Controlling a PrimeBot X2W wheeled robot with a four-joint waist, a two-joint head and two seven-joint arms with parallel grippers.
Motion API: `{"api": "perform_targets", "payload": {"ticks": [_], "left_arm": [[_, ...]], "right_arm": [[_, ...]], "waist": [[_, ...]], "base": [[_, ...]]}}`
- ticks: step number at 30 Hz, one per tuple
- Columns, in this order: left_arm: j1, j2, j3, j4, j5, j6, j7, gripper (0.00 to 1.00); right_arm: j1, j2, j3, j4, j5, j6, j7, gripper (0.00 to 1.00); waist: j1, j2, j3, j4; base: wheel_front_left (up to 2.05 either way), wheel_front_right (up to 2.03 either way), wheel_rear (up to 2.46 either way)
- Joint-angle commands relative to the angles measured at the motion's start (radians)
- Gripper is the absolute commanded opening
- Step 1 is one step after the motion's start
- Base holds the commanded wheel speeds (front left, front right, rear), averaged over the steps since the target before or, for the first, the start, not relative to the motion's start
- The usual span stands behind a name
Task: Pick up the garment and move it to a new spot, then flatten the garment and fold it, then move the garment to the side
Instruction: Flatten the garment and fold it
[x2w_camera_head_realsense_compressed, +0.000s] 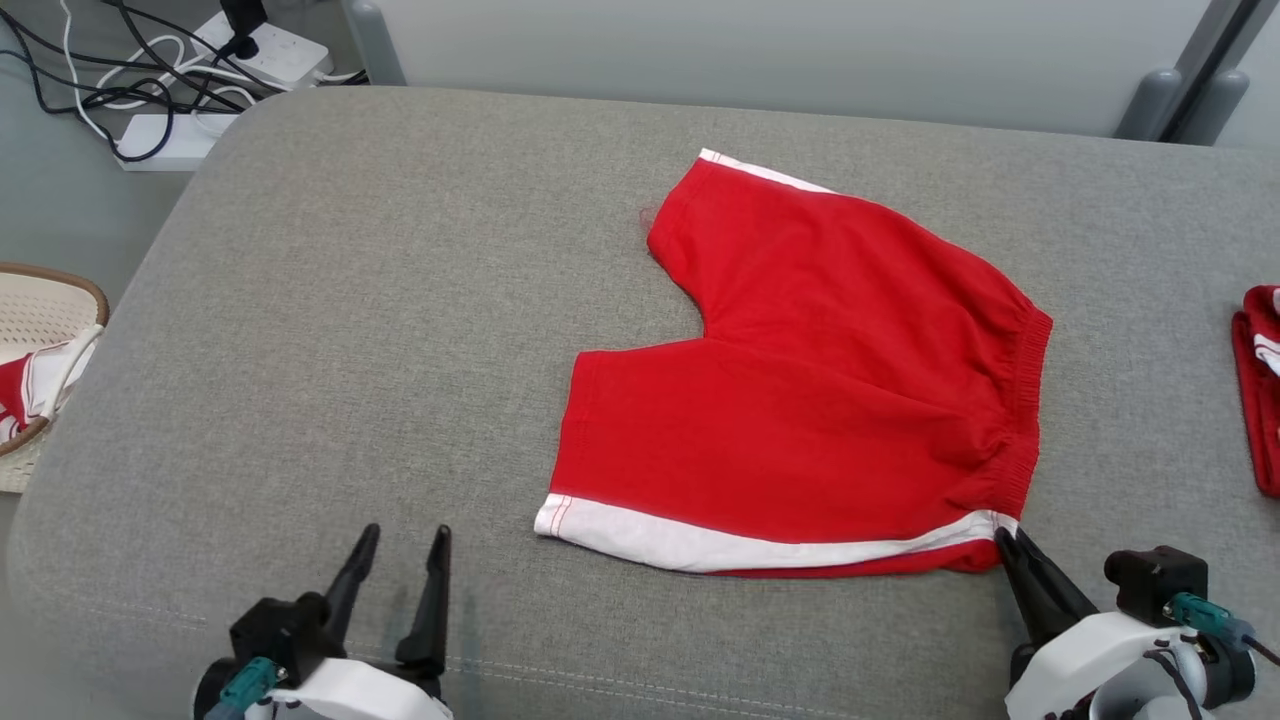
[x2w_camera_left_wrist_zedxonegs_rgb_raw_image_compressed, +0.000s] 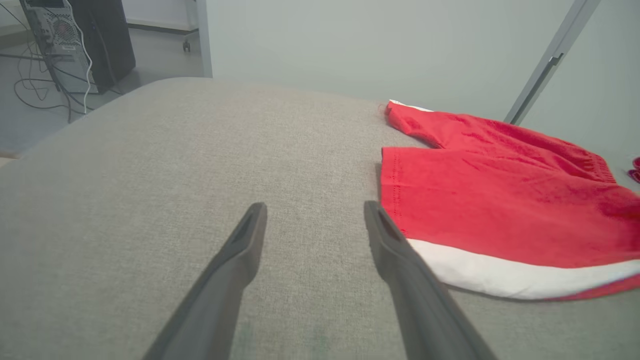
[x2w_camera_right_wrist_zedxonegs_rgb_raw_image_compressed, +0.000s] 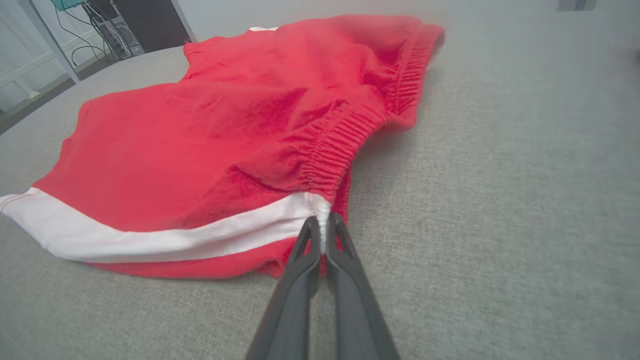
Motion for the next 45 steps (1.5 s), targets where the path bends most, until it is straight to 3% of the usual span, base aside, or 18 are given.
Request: {"api": "perform_targets", "payload": {"ticks": [1,10,18,26,33,34,35,36,37,45], "left_arm": [[-0.047,0.018,0.0,-0.005,-0.028,-0.007,-0.006,1.0],[-0.126,0.101,-0.263,0.113,-0.231,-0.007,-0.006,1.0],[-0.237,0.164,-0.516,0.221,-0.489,-0.007,-0.006,1.0],[-0.3,0.201,-0.658,0.259,-0.681,-0.007,-0.006,1.0],[-0.326,0.224,-0.713,0.242,-0.762,-0.007,-0.006,1.0],[-0.328,0.228,-0.721,0.236,-0.771,-0.007,-0.006,0.87],[-0.33,0.231,-0.728,0.227,-0.779,-0.007,-0.006,0.61],[-0.331,0.238,-0.748,0.21,-0.797,-0.007,-0.006,0.1],[-0.333,0.243,-0.76,0.207,-0.804,-0.007,-0.006,0.0],[-0.346,0.28,-0.793,0.148,-0.834,-0.007,-0.006,0.0]], "right_arm": [[0.011,-0.022,0.009,-0.033,0.007,0.004,-0.013,0.0],[0.036,-0.063,0.037,-0.043,0.01,0.004,-0.013,0.0],[0.013,-0.074,0.064,-0.046,0.014,0.004,-0.013,0.0],[-0.009,-0.073,0.077,-0.048,0.011,0.004,-0.013,0.0],[-0.018,-0.069,0.077,-0.048,0.007,0.004,-0.013,0.0],[-0.019,-0.067,0.077,-0.047,0.006,0.004,-0.013,0.0],[-0.02,-0.066,0.076,-0.047,0.005,0.004,-0.013,0.0],[-0.021,-0.066,0.074,-0.047,0.005,0.004,-0.013,0.0],[-0.022,-0.067,0.073,-0.047,0.006,0.004,-0.013,0.0],[-0.027,-0.085,0.095,-0.057,0.016,0.004,-0.013,0.0]], "waist": [[0.0,-0.0001,0.002,-0.008],[0.0,-0.0001,0.016,-0.062],[0.0,-0.0001,0.038,-0.102],[0.0,-0.0001,0.057,-0.128],[0.0,-0.0001,0.067,-0.135],[0.0,-0.0001,0.067,-0.136],[0.0,-0.0001,0.067,-0.136],[0.0,-0.0001,0.068,-0.135],[0.0,-0.0001,0.068,-0.133],[0.0,-0.0001,0.065,-0.126]], "base": [[0.0,0.0,0.0],[0.0,0.0,0.0],[0.0,0.0,0.0],[0.0,0.0,0.0],[0.0,0.0,0.0],[0.0,0.0,0.0],[0.0,0.0,0.0],[0.0,0.0,0.0],[0.0,0.0,0.0],[0.0,0.0,0.0]]}}
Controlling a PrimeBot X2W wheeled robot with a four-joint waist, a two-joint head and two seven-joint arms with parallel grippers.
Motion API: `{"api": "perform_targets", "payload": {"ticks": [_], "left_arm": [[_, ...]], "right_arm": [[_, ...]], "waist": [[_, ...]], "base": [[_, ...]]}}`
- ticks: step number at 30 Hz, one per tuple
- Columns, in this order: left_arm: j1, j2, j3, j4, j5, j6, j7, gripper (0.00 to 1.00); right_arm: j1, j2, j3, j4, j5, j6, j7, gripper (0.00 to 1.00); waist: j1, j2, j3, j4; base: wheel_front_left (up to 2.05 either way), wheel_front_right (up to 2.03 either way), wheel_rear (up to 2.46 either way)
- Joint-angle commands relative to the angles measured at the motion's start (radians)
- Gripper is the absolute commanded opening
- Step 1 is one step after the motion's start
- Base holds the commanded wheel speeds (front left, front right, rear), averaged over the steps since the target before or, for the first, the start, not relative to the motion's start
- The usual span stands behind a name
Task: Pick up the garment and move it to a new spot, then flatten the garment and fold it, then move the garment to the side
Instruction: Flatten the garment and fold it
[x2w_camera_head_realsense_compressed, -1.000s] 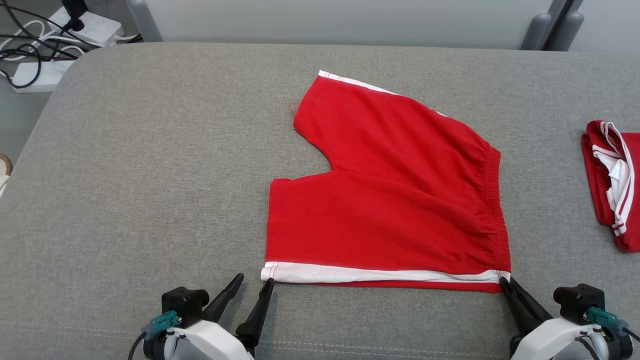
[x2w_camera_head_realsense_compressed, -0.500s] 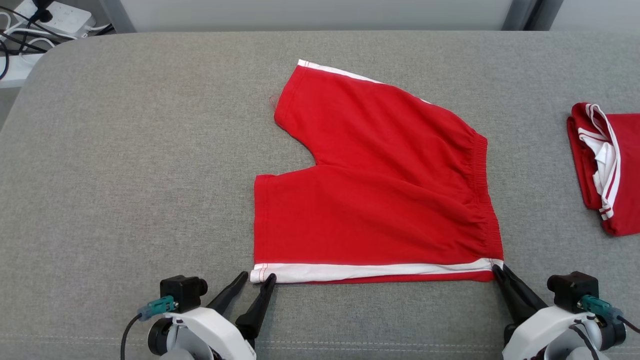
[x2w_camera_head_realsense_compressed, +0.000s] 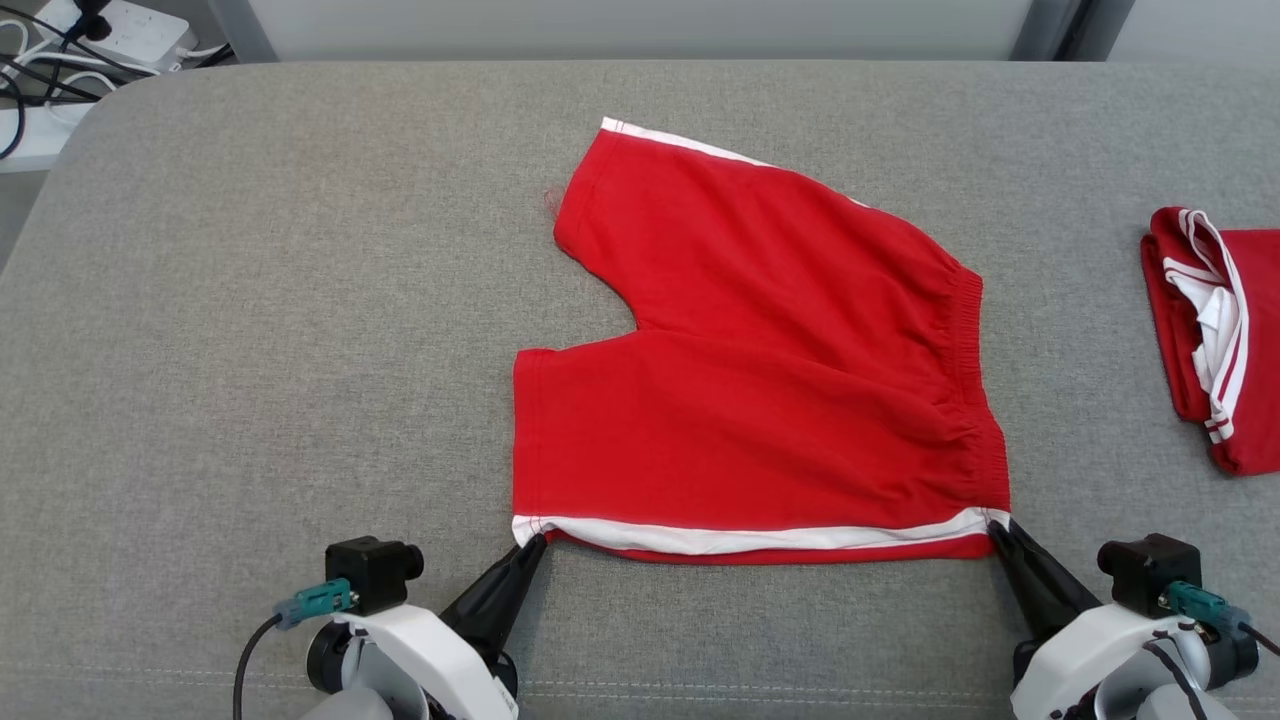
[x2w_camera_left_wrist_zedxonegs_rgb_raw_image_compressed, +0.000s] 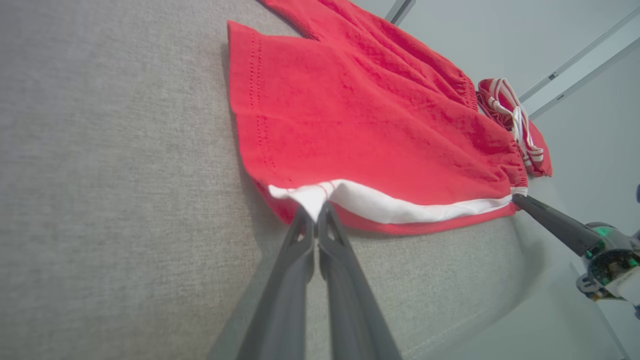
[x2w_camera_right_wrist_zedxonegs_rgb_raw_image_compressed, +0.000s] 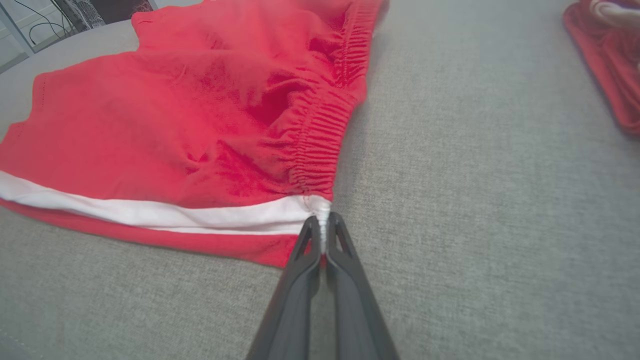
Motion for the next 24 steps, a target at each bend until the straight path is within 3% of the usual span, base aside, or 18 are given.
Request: {"api": "perform_targets", "payload": {"ticks": [1,10,24], "left_arm": [[-0.035,0.032,0.017,-0.023,-0.018,-0.007,-0.006,0.0],[-0.021,0.171,-0.12,-0.084,-0.148,-0.007,-0.006,0.0],[0.039,0.265,-0.255,-0.135,-0.281,-0.007,0.007,0.0]], "right_arm": [[-0.009,-0.027,0.024,-0.019,0.013,0.004,-0.013,0.0],[-0.016,-0.15,0.214,-0.059,0.174,0.004,-0.01,0.0],[0.013,-0.228,0.389,-0.101,0.307,0.004,0.0,0.0]], "waist": [[0.0,0.0,-0.003,0.0],[0.0,0.0,-0.06,0.0],[0.0,0.0,-0.175,-0.011]], "base": [[0.0,0.0,0.0],[0.0,0.0,0.0],[0.0,0.0,0.0]]}}
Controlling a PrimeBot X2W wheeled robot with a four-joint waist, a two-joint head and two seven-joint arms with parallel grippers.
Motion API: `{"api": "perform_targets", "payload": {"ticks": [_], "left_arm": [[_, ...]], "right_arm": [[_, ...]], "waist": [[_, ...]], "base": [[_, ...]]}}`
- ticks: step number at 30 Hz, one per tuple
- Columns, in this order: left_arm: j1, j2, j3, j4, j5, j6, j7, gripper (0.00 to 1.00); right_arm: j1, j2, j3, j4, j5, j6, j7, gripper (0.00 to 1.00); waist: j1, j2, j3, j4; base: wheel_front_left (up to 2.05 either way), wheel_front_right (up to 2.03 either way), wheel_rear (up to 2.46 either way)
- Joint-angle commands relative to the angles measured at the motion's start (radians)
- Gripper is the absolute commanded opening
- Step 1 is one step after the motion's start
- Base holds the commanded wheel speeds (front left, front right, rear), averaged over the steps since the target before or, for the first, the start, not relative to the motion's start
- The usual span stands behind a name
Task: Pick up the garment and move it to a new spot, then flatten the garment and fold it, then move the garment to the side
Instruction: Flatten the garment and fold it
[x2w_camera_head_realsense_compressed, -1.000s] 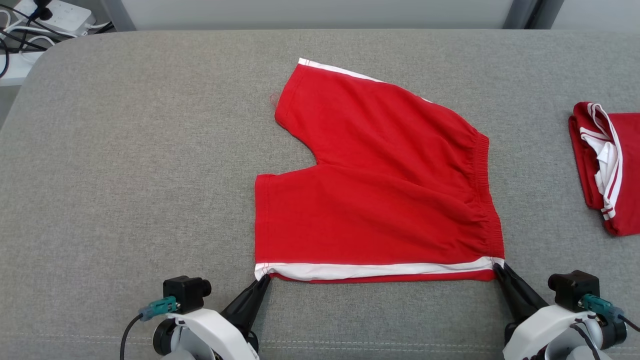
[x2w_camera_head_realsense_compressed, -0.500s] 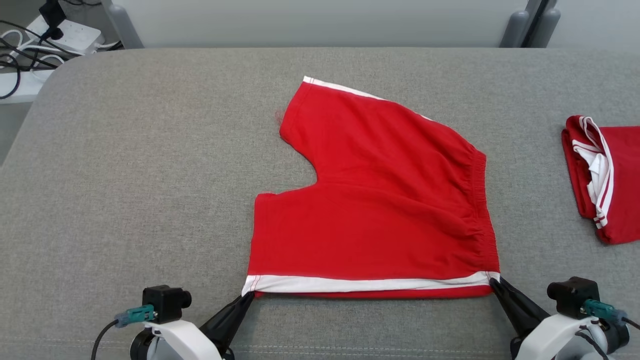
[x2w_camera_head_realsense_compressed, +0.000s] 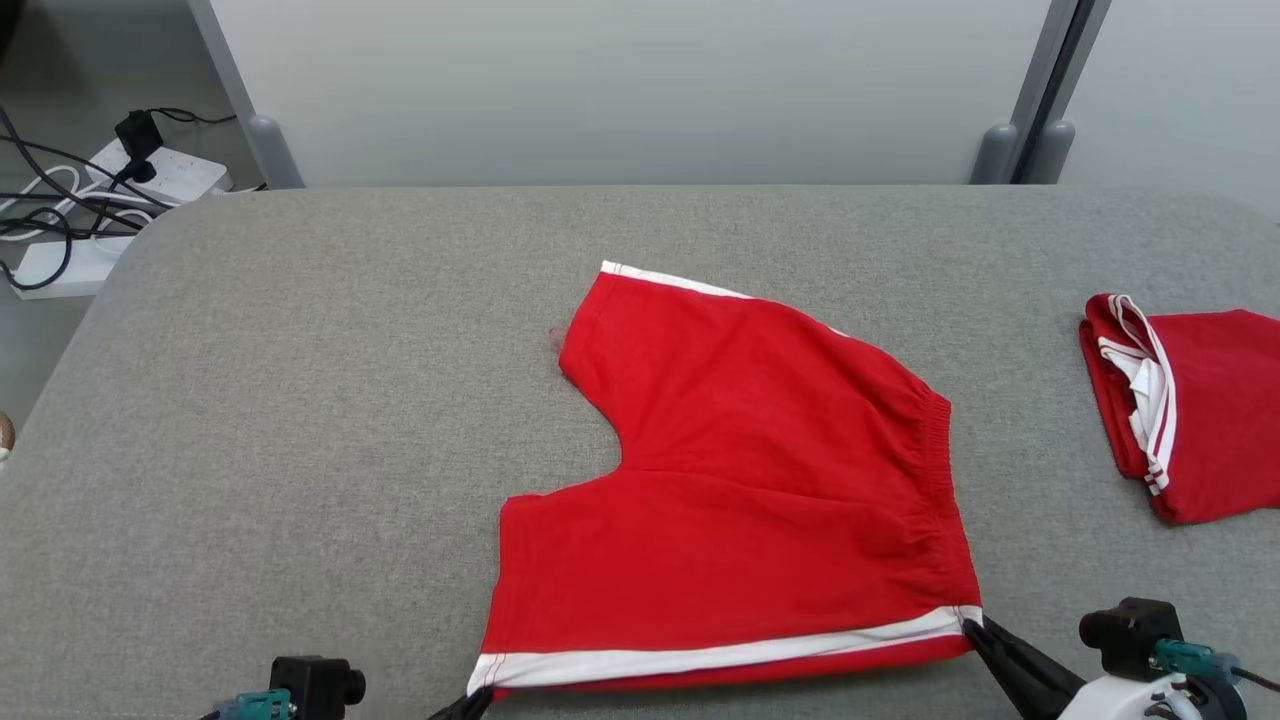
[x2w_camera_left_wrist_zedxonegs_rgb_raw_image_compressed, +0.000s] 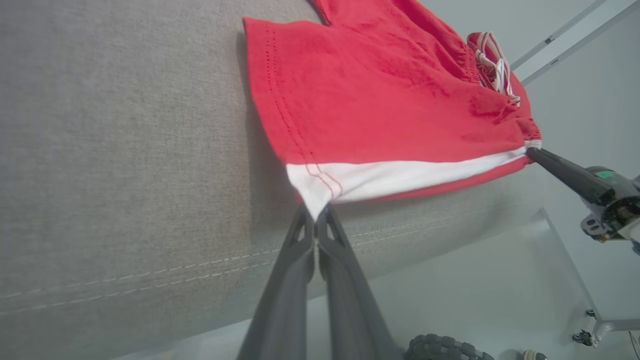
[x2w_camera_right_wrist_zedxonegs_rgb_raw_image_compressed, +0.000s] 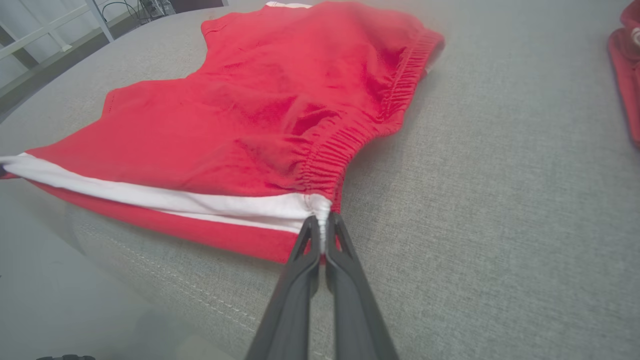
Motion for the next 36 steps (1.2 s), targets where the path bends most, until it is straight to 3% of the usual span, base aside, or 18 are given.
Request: {"api": "perform_targets", "payload": {"ticks": [1,11,15,20,27,36], "left_arm": [[-0.017,0.051,0.014,-0.029,-0.021,-0.007,-0.006,0.0],[-0.009,0.117,-0.04,-0.075,-0.05,-0.007,-0.002,0.0],[-0.059,0.152,-0.017,-0.115,-0.034,-0.007,-0.01,0.0],[-0.204,0.192,0.021,-0.173,0.004,-0.007,-0.005,0.0],[-0.485,0.228,0.047,-0.221,-0.009,-0.007,0.121,0.0],[-0.733,0.199,0.049,-0.14,-0.027,-0.007,0.19,0.0]], "right_arm": [[0.018,-0.039,0.015,-0.026,0.015,0.004,-0.002,0.0],[0.072,-0.095,0.037,-0.078,0.074,0.004,0.015,0.0],[0.063,-0.11,-0.002,-0.11,0.085,0.004,0.005,0.0],[-0.004,-0.096,-0.073,-0.139,0.077,0.004,-0.005,0.0],[-0.146,-0.061,-0.136,-0.174,0.153,0.004,0.003,0.0],[-0.303,-0.039,-0.127,-0.212,0.339,0.004,0.045,0.0]], "waist": [[-0.0001,-0.0001,-0.007,-0.006],[-0.0001,-0.0001,-0.003,0.0],[-0.0001,-0.0001,0.021,0.0],[-0.0001,-0.0001,0.075,-0.003],[-0.0001,-0.0001,0.199,-0.027],[-0.0001,-0.0001,0.338,-0.09]], "base": [[0.0,0.0,0.0],[0.0,0.0,0.0],[0.0,0.0,0.0],[0.0,0.0,0.0],[0.0,0.0,0.0],[0.0,0.0,0.0]]}}
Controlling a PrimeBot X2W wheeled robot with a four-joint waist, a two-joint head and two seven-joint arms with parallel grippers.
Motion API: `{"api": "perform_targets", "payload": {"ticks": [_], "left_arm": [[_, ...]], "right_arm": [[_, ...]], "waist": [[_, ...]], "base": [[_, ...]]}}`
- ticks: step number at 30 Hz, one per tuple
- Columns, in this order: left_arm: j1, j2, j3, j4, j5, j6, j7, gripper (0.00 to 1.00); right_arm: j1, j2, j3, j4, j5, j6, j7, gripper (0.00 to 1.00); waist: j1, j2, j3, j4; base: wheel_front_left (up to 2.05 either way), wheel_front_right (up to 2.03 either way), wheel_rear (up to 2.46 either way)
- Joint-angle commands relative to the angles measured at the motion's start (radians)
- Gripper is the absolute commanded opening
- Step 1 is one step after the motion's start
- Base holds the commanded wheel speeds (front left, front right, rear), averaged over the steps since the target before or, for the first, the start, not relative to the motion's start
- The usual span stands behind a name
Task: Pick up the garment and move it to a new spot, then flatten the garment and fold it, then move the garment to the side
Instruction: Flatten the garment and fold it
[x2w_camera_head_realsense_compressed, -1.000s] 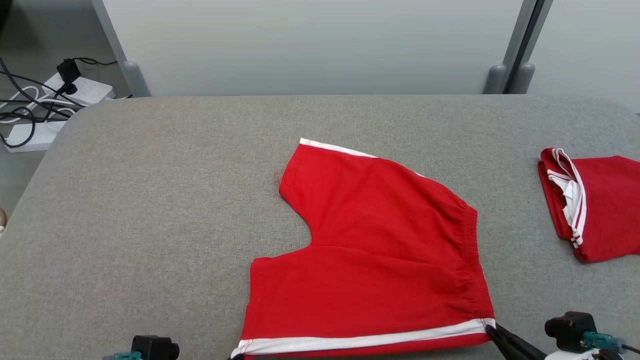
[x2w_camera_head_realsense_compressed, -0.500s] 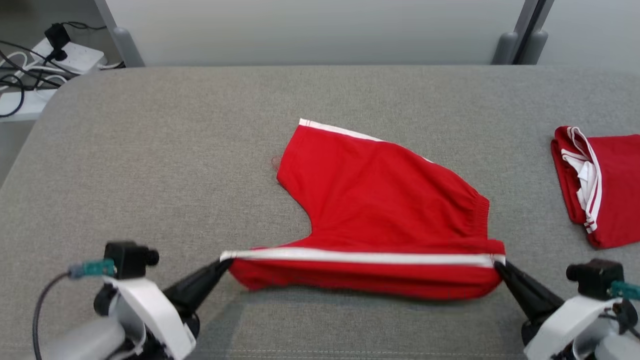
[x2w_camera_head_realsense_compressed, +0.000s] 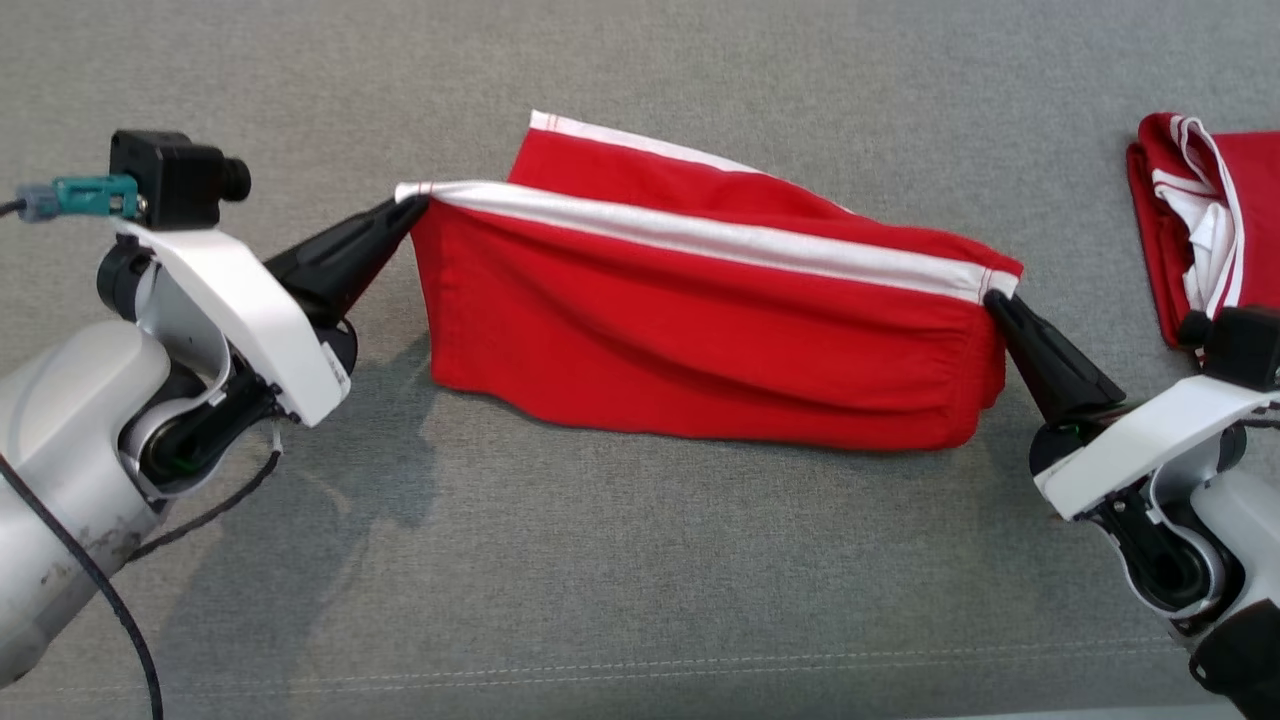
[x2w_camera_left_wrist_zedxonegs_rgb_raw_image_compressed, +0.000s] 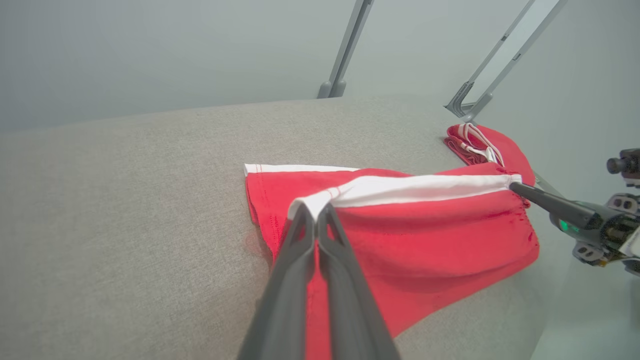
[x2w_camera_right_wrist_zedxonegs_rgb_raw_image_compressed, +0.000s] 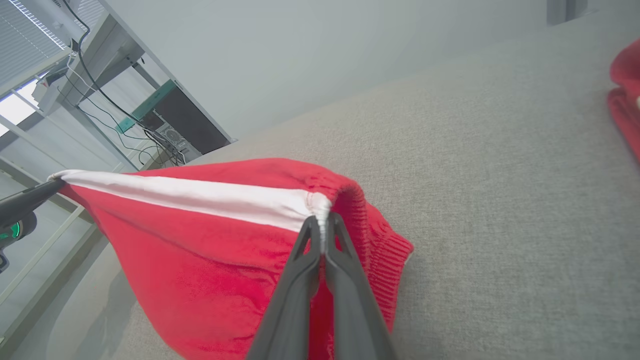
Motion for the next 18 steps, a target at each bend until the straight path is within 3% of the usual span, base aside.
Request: {"api": "perform_targets", "payload": {"ticks": [1,18], "left_arm": [[-0.07,0.028,0.041,0.008,-0.006,0.0,0.002,0.0],[-0.319,0.0,-0.046,0.18,0.046,0.0,-0.059,0.0]], "right_arm": [[-0.015,-0.014,0.003,-0.027,0.032,0.003,-0.006,0.0],[-0.181,0.051,0.101,-0.017,0.11,0.003,-0.054,0.0]], "waist": [[0.0,0.0,0.055,-0.039],[0.0,0.0,0.217,-0.16]], "base": [[0.0,0.0,0.0],[0.0,0.0,0.0]]}}
